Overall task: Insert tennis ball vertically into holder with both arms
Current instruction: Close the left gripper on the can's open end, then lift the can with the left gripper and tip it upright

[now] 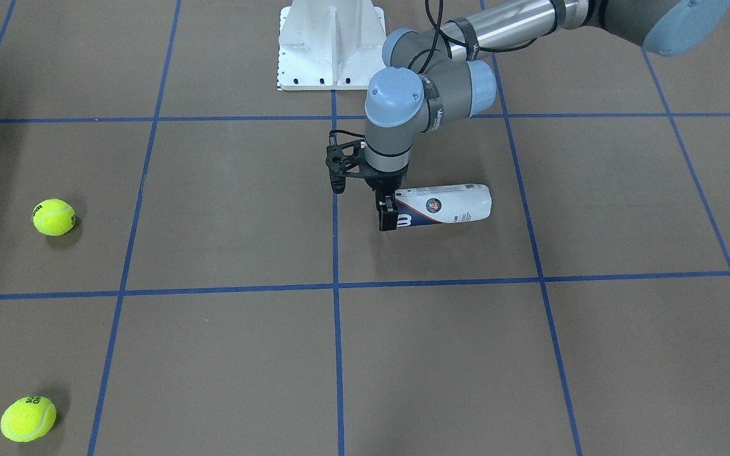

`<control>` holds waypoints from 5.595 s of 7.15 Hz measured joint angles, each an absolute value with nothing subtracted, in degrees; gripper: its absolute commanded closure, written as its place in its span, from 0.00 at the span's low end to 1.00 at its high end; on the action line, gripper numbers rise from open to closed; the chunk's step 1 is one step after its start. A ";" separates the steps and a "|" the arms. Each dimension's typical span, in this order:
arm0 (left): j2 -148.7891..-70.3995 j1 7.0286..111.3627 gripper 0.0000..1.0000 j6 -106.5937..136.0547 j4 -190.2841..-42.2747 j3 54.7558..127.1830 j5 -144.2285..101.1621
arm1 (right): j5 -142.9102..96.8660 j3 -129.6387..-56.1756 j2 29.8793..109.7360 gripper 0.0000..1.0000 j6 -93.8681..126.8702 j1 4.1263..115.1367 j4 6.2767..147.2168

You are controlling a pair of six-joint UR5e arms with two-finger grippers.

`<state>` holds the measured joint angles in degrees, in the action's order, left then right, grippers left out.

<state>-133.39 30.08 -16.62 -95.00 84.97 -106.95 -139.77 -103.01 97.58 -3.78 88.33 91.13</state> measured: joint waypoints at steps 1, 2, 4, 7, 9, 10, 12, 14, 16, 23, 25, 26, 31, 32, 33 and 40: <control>-133.36 30.02 0.01 -16.62 -94.99 84.86 -106.91 | -139.80 -103.01 97.62 0.00 -3.78 88.33 91.16; -133.35 30.01 0.01 -16.61 -94.95 84.76 -106.89 | -139.82 -103.01 97.63 0.00 -3.78 88.33 91.20; -133.28 30.04 0.04 -16.67 -94.93 84.64 -106.82 | -139.83 -103.00 97.64 0.00 -3.78 88.33 91.23; -133.24 30.11 0.29 -16.70 -94.63 84.25 -106.69 | -139.83 -102.94 97.65 0.00 -3.78 88.33 91.29; -133.33 30.14 0.56 -16.62 -94.47 84.32 -106.63 | -139.80 -102.94 97.57 0.00 -3.78 88.33 91.31; -133.36 30.26 0.63 -16.55 -94.42 84.52 -106.61 | -139.81 -102.95 97.52 0.00 -3.78 88.33 91.32; -133.50 31.14 0.76 -16.12 -94.45 87.60 -106.69 | -139.83 -103.02 97.48 0.00 -3.78 88.33 91.30; -133.40 32.89 0.76 -14.52 -94.90 93.34 -106.85 | -139.83 -103.22 97.47 0.00 -3.78 88.33 91.28; -133.29 35.16 0.75 -5.99 -101.64 97.58 -106.16 | -139.83 -103.95 97.47 0.00 -3.78 88.33 91.44; -127.51 34.77 0.75 31.80 -175.44 80.60 -83.00 | -139.74 -105.69 96.73 0.00 -3.78 88.33 91.47; -126.12 34.70 0.75 32.08 -187.14 74.70 -81.43 | -139.75 -105.80 96.70 0.00 -3.78 88.33 91.49; -125.78 34.54 0.75 31.41 -189.19 73.44 -80.69 | -139.75 -105.82 96.73 0.00 -3.78 88.33 91.49; -125.08 28.31 0.68 25.60 -197.53 70.57 -73.40 | -139.75 -105.74 96.77 0.00 -3.78 88.33 91.49; -125.16 27.87 0.68 24.62 -197.63 70.53 -73.23 | -139.74 -105.69 96.77 0.00 -3.78 88.33 91.49; -125.20 27.66 0.68 23.57 -197.64 70.50 -73.21 | -139.75 -105.63 96.77 0.00 -3.78 88.33 91.52; -125.47 25.98 0.22 22.69 -197.69 69.56 -73.12 | -139.75 -105.31 96.75 0.00 -3.78 88.33 91.49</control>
